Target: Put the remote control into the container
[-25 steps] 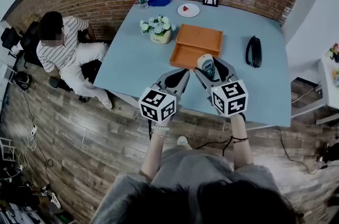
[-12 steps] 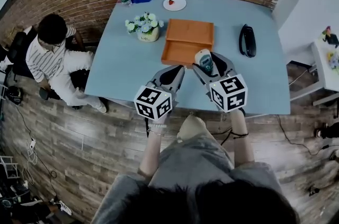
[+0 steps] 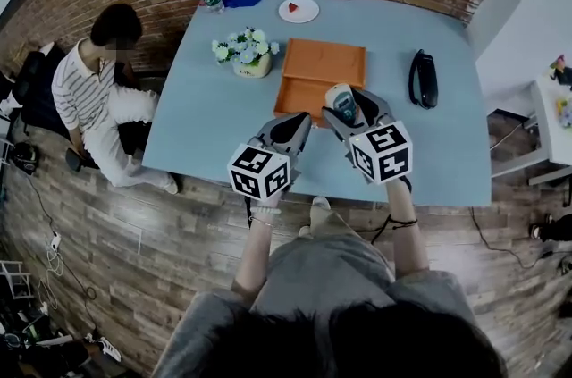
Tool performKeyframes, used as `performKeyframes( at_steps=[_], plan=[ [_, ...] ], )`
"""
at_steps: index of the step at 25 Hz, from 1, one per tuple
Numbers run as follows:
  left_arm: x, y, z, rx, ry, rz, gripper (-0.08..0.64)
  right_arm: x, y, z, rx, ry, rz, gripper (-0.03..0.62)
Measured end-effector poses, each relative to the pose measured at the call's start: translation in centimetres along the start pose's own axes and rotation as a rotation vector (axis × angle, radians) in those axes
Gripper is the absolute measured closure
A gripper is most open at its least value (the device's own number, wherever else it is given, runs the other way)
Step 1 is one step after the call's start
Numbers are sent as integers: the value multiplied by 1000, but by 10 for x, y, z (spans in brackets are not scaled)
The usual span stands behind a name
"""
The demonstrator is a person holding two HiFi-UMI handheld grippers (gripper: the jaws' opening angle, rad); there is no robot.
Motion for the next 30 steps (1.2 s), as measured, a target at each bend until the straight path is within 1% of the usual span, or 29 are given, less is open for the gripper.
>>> performKeyframes(
  at_steps=[8,13,21,30],
  plan=[
    [-9,23,-19,6,33,24,557,-13,-14,-30,28,61,13,305],
    [-20,37,-26,14,53,56,557,-23,-16,-53,55,104,57,305],
    [-37,59,-34,32,91,102,557,-49,-16,-95,128,239,108,305],
    [-49,82,-42,41,122,149,557,-70,-13,-133,194,348,133,305]
  ],
)
Point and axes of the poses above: the fingertips, and each gripper's own axes: z backward along the fingers, y to its left, x out of its top, the point moved 4 cm from there along z, backward along the fingers, and after that the axes turned 9 degrees about -x, right-handed, at the moved point
